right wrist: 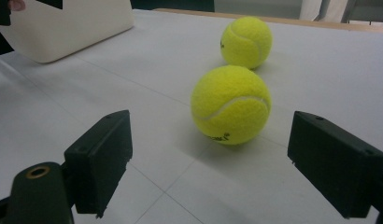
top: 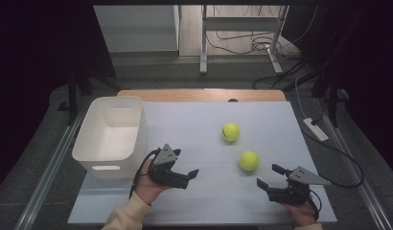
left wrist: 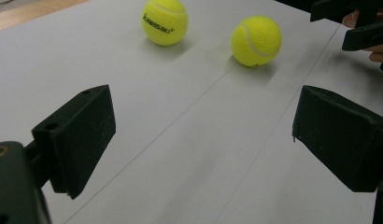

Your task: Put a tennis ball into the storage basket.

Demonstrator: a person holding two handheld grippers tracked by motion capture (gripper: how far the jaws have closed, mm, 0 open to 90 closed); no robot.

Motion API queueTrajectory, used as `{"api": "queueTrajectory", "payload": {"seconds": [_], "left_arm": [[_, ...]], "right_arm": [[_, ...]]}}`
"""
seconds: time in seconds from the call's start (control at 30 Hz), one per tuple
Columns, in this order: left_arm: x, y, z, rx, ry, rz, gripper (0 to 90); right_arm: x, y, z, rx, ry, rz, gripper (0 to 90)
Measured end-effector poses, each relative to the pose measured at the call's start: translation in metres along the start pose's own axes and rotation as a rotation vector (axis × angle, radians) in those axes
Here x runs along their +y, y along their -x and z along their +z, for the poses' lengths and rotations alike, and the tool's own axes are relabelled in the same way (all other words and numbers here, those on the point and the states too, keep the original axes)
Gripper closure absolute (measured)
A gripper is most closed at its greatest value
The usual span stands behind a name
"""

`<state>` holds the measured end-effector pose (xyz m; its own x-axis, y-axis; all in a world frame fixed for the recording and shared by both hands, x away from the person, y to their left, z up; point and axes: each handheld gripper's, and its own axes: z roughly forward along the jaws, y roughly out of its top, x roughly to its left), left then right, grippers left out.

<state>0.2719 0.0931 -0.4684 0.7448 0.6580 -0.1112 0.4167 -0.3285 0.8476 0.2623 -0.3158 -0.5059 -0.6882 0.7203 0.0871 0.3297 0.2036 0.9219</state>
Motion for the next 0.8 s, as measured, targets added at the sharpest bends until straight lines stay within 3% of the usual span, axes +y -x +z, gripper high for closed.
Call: {"api": "queueTrajectory", "payload": {"seconds": [0.8], "left_arm": [[0.026, 0.012, 0.033, -0.083, -0.014, 0.032, 7.2]], "right_arm": [[0.001, 0.000, 0.002, 0.008, 0.005, -0.009, 14.0]]}}
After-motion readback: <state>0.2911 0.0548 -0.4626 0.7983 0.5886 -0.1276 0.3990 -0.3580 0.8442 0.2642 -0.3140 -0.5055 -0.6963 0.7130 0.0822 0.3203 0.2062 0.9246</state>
